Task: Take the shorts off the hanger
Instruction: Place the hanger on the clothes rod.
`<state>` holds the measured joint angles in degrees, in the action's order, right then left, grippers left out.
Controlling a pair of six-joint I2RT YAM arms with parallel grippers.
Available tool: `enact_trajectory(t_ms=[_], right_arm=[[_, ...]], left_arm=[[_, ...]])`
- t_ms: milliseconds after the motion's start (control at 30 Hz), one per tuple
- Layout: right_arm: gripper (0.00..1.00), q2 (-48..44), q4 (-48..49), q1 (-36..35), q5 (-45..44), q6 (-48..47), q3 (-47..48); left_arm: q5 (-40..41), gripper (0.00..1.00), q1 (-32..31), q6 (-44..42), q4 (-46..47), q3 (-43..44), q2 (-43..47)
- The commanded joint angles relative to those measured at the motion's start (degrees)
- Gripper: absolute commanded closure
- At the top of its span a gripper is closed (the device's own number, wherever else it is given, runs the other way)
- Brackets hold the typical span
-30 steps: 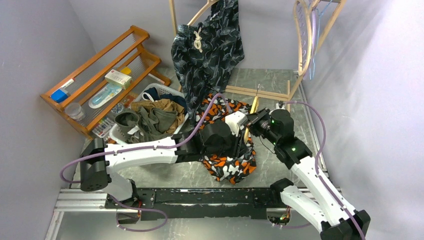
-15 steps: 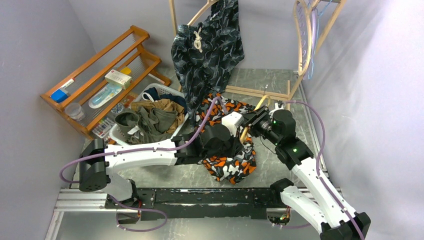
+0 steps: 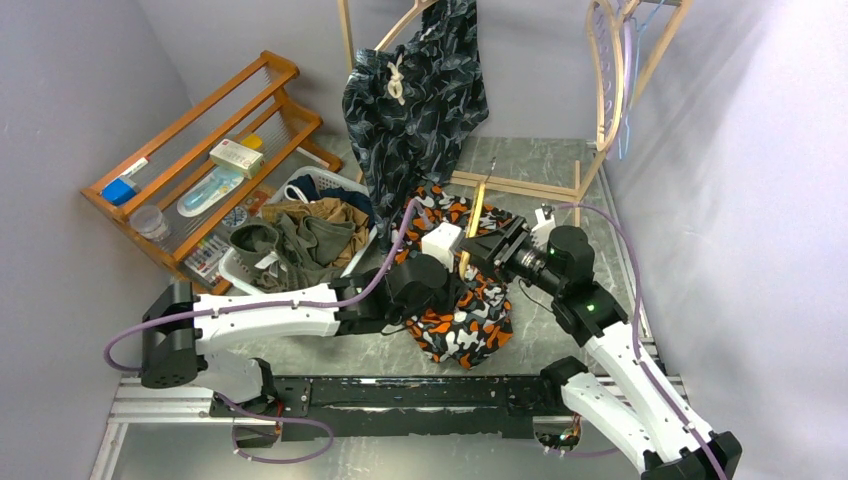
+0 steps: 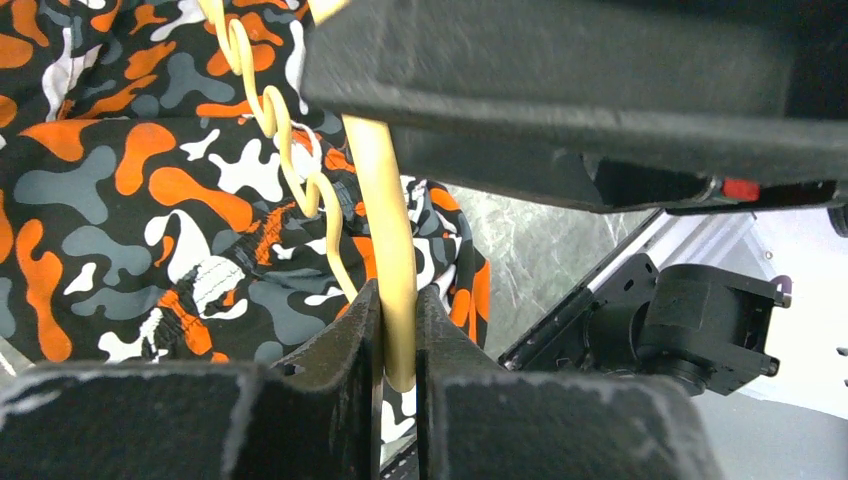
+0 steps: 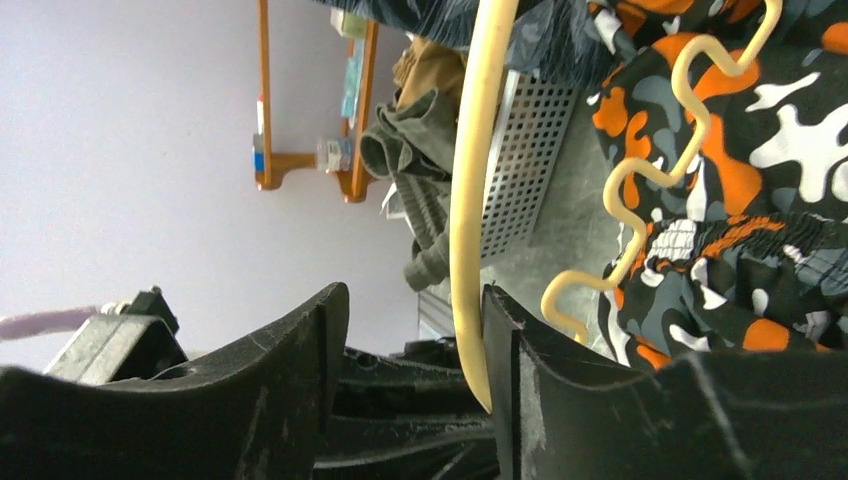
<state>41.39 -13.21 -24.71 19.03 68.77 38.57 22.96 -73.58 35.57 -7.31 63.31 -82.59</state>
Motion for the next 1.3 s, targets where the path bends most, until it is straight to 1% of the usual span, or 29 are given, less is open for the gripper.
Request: enact_trajectory(t_ms=[0,67,167,267,367,500,600,667,767,800,833,867,967,1000,1067,1167,1267], right_arm=[[0.49,-0.7,6.3,-0.3,5.6,0.6,-2.0],[0.52,-0.6,9.1,-0.3,6.5,1.7,-3.2],[0.52,0.4,13.1,-0.5,7.5,2.5,-4.4],[0.54,2.0,14.3,-1.1,7.9,2.1,-4.2],[0.65,2.6,14.3,-2.0,7.6,1.1,-3.8],[0.75,2.1,16.4,-3.2,7.4,1.5,-4.9],[0.88,2.0,16.5,-3.2,7.0,1.4,-5.3],[1.00,1.2,15.2,-3.2,5.5,0.3,-4.4],[1.00,-0.2,10.9,-3.2,2.0,-3.8,-1.5],[1.00,-0.4,8.8,-3.2,0.7,-5.4,-0.3],[1.00,-0.6,7.5,-3.2,-0.6,-6.9,0.7],[1.00,-0.5,6.7,-3.2,-1.4,-8.1,1.8],[1.00,1.7,4.0,-3.2,-2.0,-12.0,5.9],[1.00,2.8,2.9,-3.2,-1.9,-13.1,7.3],[1.00,4.6,1.3,-3.2,-2.4,-15.2,10.3],[1.00,6.5,0.1,-3.2,-3.6,-17.4,12.6],[1.00,8.4,0.0,-3.2,-3.2,-19.0,14.9]], left_arm=[[3.6,0.93,0.5,-1.5,6.5,-1.2,2.9],[3.1,0.93,0.5,-1.8,8.2,-1.9,3.5],[2.4,0.93,0.5,-2.0,10.4,-3.0,4.5],[2.3,0.93,0.5,-2.0,11.2,-3.5,5.1],[3.3,0.93,0.5,-1.4,10.6,-3.4,5.3],[3.2,0.93,0.5,-1.7,11.9,-4.0,5.8],[2.7,0.93,0.5,-2.1,12.0,-3.5,5.4],[2.7,0.93,0.5,-1.7,11.4,-3.4,5.3],[2.7,0.92,0.5,-1.4,10.7,-3.7,6.1],[3.0,0.89,0.5,-1.1,10.1,-3.7,6.5],[3.4,0.84,0.5,-0.9,9.5,-3.8,7.1],[3.6,0.77,0.5,-0.7,9.0,-3.9,7.8],[4.2,0.53,0.5,-0.5,8.7,-5.4,10.7],[4.2,0.48,0.5,-0.5,8.8,-6.1,11.6],[4.1,0.42,0.5,-0.4,8.2,-7.3,14.0],[4.2,0.29,0.5,-1.8,9.1,-9.5,17.9],[6.1,0.26,0.5,-1.9,4.7,-9.0,20.4]])
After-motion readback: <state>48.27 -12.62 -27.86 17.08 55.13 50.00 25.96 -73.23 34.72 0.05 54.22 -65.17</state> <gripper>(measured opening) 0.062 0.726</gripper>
